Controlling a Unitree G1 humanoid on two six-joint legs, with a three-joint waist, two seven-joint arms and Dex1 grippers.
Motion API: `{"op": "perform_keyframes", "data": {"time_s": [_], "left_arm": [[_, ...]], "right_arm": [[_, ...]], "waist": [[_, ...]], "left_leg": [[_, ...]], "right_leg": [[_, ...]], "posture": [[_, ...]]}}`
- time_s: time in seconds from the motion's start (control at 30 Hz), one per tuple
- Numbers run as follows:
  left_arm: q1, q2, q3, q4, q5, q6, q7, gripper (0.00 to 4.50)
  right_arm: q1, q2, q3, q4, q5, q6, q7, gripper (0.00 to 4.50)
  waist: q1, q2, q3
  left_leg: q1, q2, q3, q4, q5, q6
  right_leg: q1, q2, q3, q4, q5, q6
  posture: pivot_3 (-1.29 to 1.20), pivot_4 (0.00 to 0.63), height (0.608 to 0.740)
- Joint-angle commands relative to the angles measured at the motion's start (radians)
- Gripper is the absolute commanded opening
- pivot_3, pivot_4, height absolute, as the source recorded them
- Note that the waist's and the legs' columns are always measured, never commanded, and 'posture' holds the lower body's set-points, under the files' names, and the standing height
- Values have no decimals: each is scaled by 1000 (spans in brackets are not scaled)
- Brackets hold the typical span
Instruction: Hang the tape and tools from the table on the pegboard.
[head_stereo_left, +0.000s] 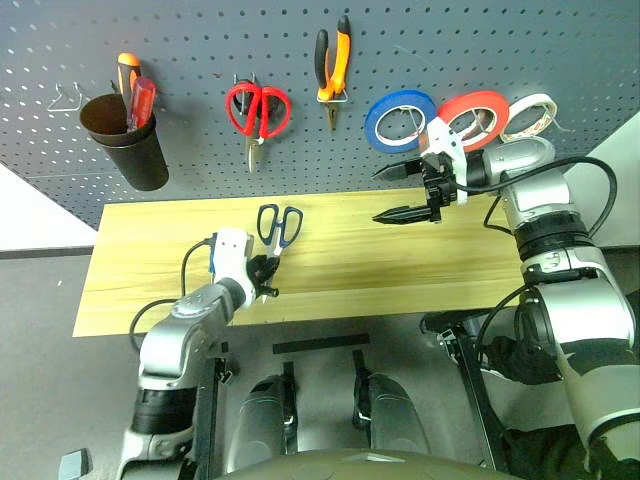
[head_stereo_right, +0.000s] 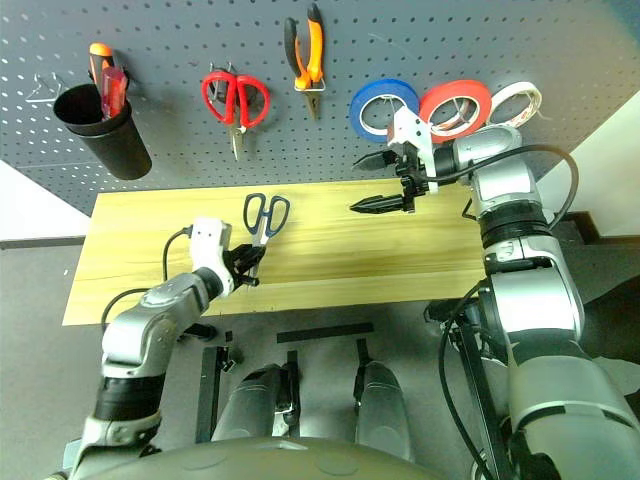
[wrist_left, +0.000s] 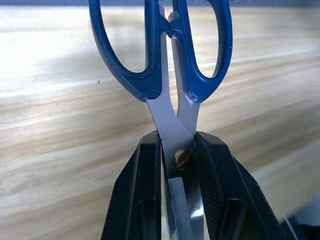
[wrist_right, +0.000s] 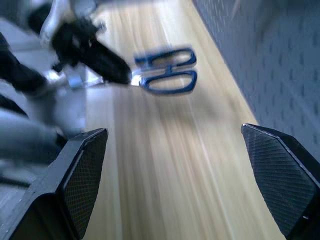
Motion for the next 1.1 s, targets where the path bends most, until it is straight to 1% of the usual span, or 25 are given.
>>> {"op": "perform_keyframes", "data": {"time_s": [0.03,0.13,0.27,0.3,0.4,0.53,0.63,0.73,0.87,1.0,1.1], "left_arm": [[86,57,46,-99,-56,-147,-139,690],[139,67,98,-142,-138,-212,-218,690],[214,106,118,-198,-206,-394,-423,690],[221,104,123,-198,-211,-426,-436,690],[202,72,149,-176,-227,-503,-421,690],[124,27,167,-130,-218,-616,-391,690],[74,14,173,-68,-135,-722,-345,690],[44,-1,166,-12,-74,-787,-289,690],[-5,-5,134,52,-43,-805,-257,690],[-58,9,96,117,-46,-778,-279,690],[-111,3,94,191,-50,-763,-262,690]], "right_arm": [[52,-30,-52,-174,81,99,-10,4500],[98,-40,-80,-285,129,163,-37,4500],[122,-35,-131,-390,205,248,-97,4500],[125,-33,-141,-402,220,260,-109,4500],[132,-29,-163,-444,267,323,-147,4500],[127,-22,-188,-473,315,374,-202,4500],[125,-25,-195,-492,338,389,-227,4500],[118,-27,-199,-497,355,394,-247,4500],[109,-30,-204,-490,367,411,-279,4500],[114,-33,-204,-500,379,421,-295,4500],[109,-36,-200,-494,378,413,-300,4500]], "waist": [[1,0,-1],[2,-1,-3],[1,-1,-8],[0,0,-12],[1,-1,-28],[8,-2,-48],[17,-2,-64],[20,-2,-77],[22,-3,-89],[22,-3,-98],[21,-3,-102]], "left_leg": [[0,0,0,0,0,0],[-1,-1,1,0,0,0],[-1,0,3,0,0,0],[-1,0,3,0,0,0],[-2,0,4,0,0,0],[-1,-1,4,0,0,0],[-1,-1,4,1,0,0],[-1,-1,5,1,0,0],[-1,-1,5,1,0,0],[-1,-2,4,1,0,0],[-1,-1,4,1,0,0]], "right_leg": [[0,0,0,0,0,0],[0,0,0,-1,0,0],[0,0,0,0,0,0],[-1,0,0,0,0,0],[-1,1,0,0,0,0],[-1,1,0,0,0,0],[-1,1,0,0,0,0],[-1,2,0,0,0,0],[0,2,0,0,0,0],[0,2,0,0,0,0],[0,2,0,0,0,0]], "posture": [[3,195,740],[19,173,740],[32,147,740],[34,141,740],[39,129,740],[47,115,740],[45,101,740],[38,93,740],[32,88,740],[28,80,740],[23,77,740]]}}
